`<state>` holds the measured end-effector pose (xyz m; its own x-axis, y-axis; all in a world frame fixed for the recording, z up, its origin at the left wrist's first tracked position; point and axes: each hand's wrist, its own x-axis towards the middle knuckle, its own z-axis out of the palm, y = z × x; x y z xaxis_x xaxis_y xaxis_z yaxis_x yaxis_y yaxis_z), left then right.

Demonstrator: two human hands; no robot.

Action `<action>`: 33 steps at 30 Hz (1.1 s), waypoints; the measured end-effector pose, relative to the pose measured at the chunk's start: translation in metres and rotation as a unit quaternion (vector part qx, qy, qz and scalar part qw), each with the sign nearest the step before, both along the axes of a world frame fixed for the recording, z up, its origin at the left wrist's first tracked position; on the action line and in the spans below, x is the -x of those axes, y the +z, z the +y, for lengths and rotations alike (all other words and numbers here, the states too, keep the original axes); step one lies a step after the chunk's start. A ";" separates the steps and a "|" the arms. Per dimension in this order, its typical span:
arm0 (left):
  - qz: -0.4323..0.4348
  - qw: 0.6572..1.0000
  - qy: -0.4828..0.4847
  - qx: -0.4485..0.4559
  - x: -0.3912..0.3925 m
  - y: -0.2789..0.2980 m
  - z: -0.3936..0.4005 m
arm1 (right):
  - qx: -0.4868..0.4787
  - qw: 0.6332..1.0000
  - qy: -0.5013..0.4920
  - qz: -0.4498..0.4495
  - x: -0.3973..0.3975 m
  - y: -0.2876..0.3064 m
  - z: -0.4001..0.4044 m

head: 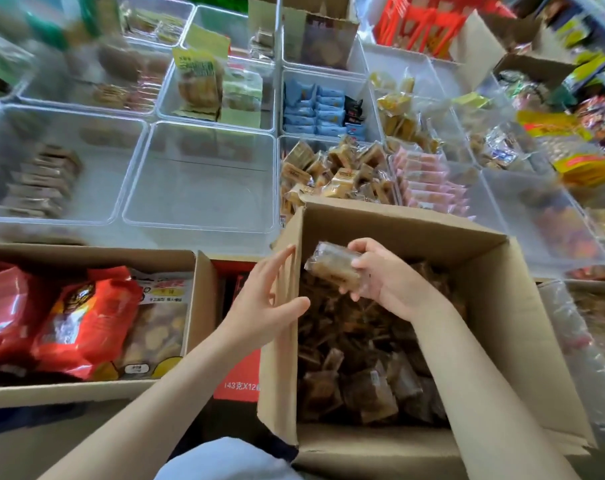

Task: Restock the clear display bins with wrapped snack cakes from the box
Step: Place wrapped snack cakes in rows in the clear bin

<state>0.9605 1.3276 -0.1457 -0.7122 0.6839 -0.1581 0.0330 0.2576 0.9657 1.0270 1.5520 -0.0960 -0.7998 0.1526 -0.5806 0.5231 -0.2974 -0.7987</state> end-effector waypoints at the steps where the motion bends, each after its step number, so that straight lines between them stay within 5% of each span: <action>1: 0.056 0.998 -0.001 -0.011 0.004 0.007 -0.001 | 0.038 0.999 -0.004 0.025 0.001 0.011 -0.003; 6: 0.211 0.970 -0.045 -0.109 0.056 0.045 -0.021 | 0.133 0.987 0.016 0.085 0.032 0.031 -0.048; 13: -0.044 0.995 0.058 -0.068 0.151 0.039 -0.119 | 0.089 0.992 0.093 -0.004 0.126 0.016 -0.144; 20: -0.103 0.983 0.152 0.009 0.226 0.004 -0.233 | -0.022 0.987 0.146 -0.069 0.230 -0.023 -0.248; 25: -0.032 0.976 0.201 0.074 0.270 -0.028 -0.302 | -0.033 0.986 0.121 -0.109 0.293 -0.045 -0.310; 28: 0.167 0.934 0.215 0.233 0.286 -0.065 -0.347 | -0.073 0.988 0.096 -0.096 0.330 -0.058 -0.335; 30: 0.263 0.895 0.175 0.314 0.287 -0.090 -0.373 | -0.117 0.985 0.088 -0.088 0.355 -0.071 -0.349; 33: 0.266 0.887 0.093 0.366 0.278 -0.113 -0.396 | -0.186 0.974 0.104 -0.079 0.388 -0.094 -0.369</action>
<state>0.6830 0.9313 -0.2588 -0.9087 0.4001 -0.1190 0.3257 0.8580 0.3971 0.6393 1.1825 -0.1899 -0.7415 0.2208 -0.6336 0.6656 0.1229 -0.7361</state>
